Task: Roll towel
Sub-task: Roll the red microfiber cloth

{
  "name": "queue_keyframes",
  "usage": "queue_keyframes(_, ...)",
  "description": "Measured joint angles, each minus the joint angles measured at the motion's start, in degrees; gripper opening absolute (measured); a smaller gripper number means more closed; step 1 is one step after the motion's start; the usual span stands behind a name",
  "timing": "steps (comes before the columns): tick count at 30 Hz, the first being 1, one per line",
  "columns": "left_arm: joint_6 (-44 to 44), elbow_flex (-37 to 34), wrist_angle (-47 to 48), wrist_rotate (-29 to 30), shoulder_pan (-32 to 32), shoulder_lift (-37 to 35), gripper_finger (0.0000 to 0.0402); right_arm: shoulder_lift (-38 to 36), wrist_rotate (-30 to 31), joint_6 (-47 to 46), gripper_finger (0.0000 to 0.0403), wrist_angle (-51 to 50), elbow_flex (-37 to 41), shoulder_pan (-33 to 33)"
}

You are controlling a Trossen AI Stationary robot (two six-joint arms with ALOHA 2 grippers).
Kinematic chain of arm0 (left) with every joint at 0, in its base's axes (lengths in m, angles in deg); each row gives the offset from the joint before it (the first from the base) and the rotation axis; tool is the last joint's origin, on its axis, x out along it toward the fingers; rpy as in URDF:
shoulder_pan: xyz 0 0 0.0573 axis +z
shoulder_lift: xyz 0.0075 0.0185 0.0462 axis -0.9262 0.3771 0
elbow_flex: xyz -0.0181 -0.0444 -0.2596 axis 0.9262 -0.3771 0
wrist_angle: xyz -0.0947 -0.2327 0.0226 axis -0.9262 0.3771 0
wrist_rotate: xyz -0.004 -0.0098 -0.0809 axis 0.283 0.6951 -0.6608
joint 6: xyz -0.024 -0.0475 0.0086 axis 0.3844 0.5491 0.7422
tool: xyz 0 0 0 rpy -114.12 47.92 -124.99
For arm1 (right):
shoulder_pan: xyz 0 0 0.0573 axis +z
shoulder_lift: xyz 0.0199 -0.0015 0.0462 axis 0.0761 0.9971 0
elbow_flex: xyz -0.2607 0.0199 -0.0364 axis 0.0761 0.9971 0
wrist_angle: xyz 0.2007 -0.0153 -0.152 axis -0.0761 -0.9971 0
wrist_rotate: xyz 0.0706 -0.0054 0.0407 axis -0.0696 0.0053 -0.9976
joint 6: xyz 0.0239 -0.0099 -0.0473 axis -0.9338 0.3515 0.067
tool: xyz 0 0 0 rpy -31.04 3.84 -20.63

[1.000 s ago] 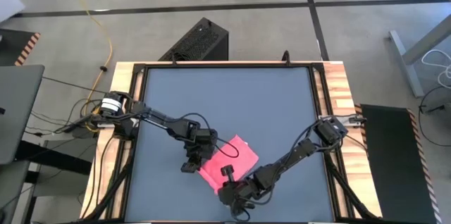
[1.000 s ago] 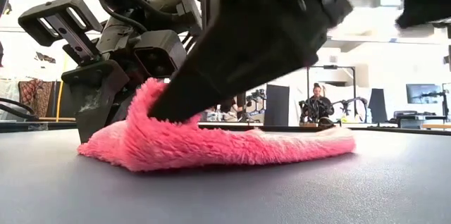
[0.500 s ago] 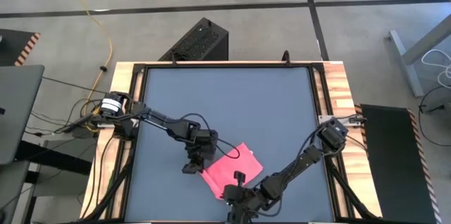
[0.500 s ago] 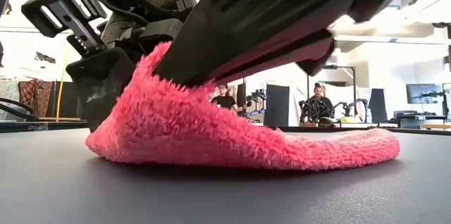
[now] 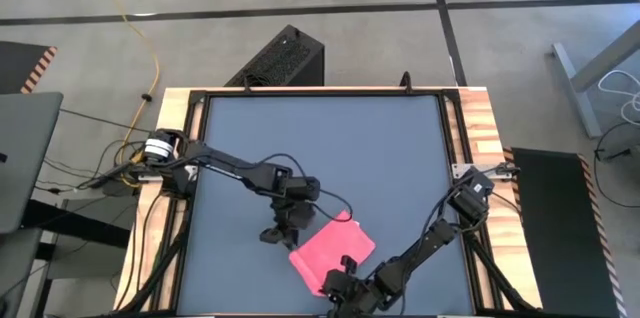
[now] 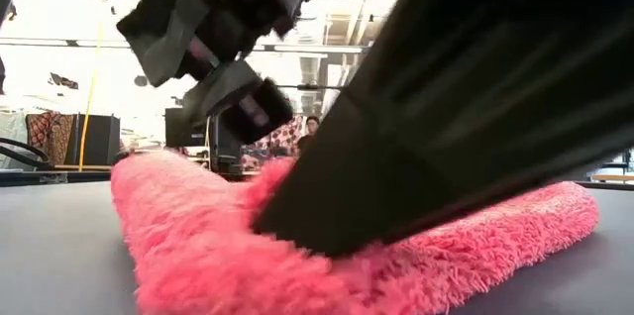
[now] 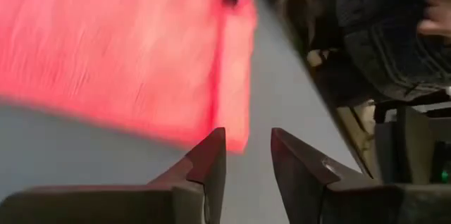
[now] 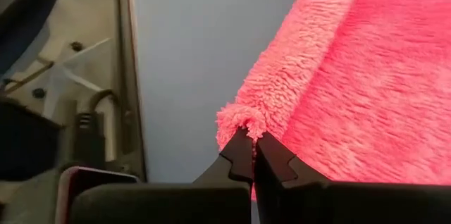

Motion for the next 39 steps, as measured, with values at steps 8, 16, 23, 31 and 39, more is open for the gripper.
queue_keyframes(8,0.2,0.5,-18.6,12.6,-3.3,3.4,0.0078,0.6,0.5,-0.5,0.0018,0.6,-0.1,0.7)
queue_keyframes(16,-0.8,10.6,-11.8,16.6,-2.2,14.3,0.003,0.7,0.4,-0.2,0.0019,0.6,-0.1,0.2)
queue_keyframes(23,-2.0,20.5,5.0,18.6,-0.1,20.8,0.0002,0.7,0.2,-0.2,0.002,0.5,-0.1,0.1)
queue_keyframes(31,-0.5,20.9,11.7,25.8,4.0,18.3,0.0,0.1,0.4,2.8,0.002,-3.1,-0.1,-1.3)
queue_keyframes(39,-3.3,20.8,22.1,27.9,6.3,16.4,0.0,-4.9,-0.9,10.3,0.002,-14.6,-0.1,-5.8)
